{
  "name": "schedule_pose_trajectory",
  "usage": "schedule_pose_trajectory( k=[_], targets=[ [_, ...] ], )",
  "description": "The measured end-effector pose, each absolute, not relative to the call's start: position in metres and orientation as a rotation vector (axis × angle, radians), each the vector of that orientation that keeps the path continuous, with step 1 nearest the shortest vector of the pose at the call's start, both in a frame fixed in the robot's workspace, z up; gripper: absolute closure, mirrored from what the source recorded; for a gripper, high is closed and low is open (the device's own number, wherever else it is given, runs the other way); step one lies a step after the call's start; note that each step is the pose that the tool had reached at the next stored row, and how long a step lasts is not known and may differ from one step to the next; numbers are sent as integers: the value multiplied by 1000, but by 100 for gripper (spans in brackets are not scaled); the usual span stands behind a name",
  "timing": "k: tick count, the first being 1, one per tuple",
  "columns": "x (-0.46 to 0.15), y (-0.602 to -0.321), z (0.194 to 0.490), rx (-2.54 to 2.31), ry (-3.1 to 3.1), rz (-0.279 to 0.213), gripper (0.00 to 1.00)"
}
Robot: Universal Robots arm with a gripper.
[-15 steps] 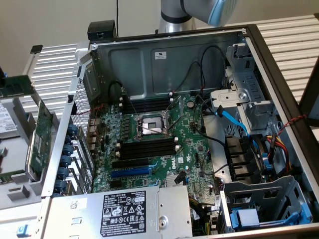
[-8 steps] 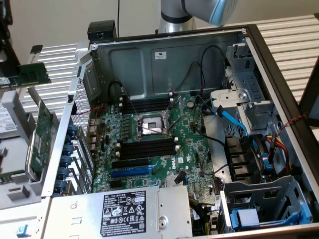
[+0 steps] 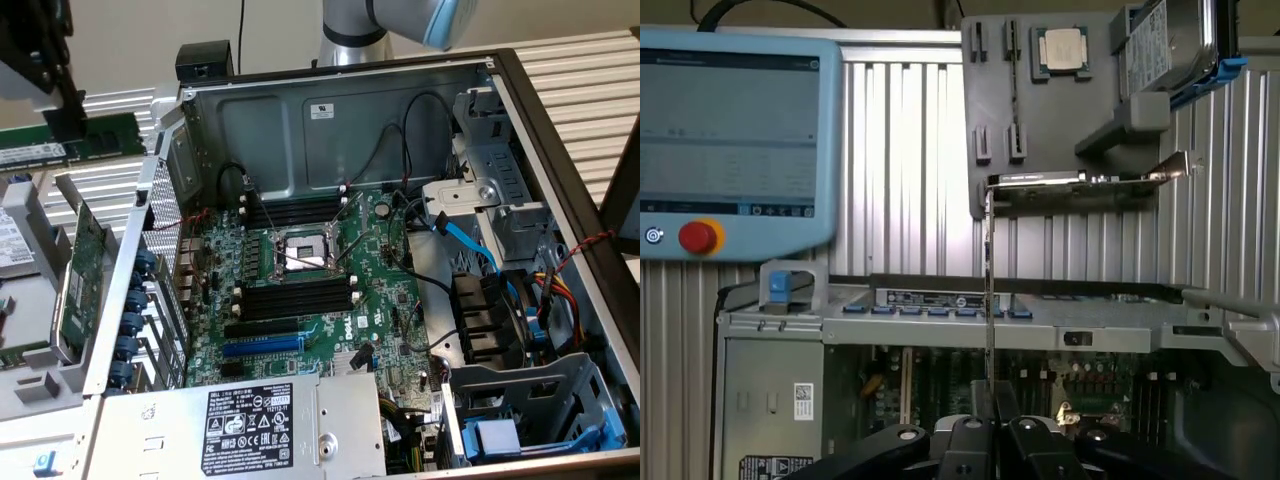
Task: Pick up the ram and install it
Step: 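Pick up the ram and move it above insertion slot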
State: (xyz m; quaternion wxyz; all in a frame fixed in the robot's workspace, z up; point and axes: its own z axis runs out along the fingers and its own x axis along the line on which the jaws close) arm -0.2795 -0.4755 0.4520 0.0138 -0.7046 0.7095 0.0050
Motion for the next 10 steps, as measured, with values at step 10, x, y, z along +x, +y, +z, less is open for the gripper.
schedule_pose_trajectory(
  k=[10],
  targets=[
    [-234,-474,452,-2196,2208,16,87]
  ],
)
